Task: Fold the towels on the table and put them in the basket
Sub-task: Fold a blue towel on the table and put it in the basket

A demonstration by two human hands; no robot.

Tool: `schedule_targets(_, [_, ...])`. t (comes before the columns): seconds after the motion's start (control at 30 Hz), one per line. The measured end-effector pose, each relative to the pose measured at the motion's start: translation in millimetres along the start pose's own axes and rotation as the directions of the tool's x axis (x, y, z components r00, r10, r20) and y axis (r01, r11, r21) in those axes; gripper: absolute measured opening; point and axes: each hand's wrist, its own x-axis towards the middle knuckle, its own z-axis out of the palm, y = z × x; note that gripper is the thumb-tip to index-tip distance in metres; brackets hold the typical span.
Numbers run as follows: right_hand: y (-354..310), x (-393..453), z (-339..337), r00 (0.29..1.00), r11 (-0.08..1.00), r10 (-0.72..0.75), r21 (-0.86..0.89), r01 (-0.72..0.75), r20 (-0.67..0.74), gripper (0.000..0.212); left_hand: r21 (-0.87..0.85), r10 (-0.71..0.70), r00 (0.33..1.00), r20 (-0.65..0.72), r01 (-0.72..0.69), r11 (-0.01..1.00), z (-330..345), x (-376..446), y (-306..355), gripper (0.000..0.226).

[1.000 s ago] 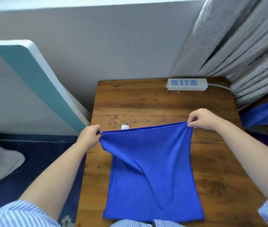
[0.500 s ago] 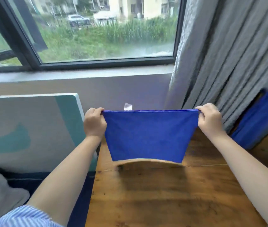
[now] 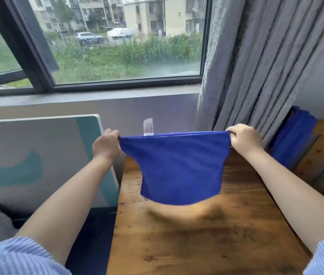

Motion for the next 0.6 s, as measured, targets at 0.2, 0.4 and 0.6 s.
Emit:
schedule_targets(0.2, [4, -10, 0, 0.976, 0.997, 0.045, 0.050, -0.057, 0.212, 0.027, 0.045, -0.026, 0.985, 0.173, 0.018, 0.999, 17, -13, -13, 0.022])
schedule_targets(0.4, [0, 1, 28, 0.964, 0.963, 0.127, 0.204, -0.177, 0.235, 0.025, -0.189, -0.140, 0.974, 0.175, 0.173, 0.967, 31, -6, -13, 0.021])
schedule_targets(0.6, [-9, 39, 44, 0.980, 0.949, 0.145, 0.260, -0.177, 0.137, 0.028, -0.337, -0.234, 0.970, 0.063, 0.241, 0.910, 34, 21, -7, 0.021])
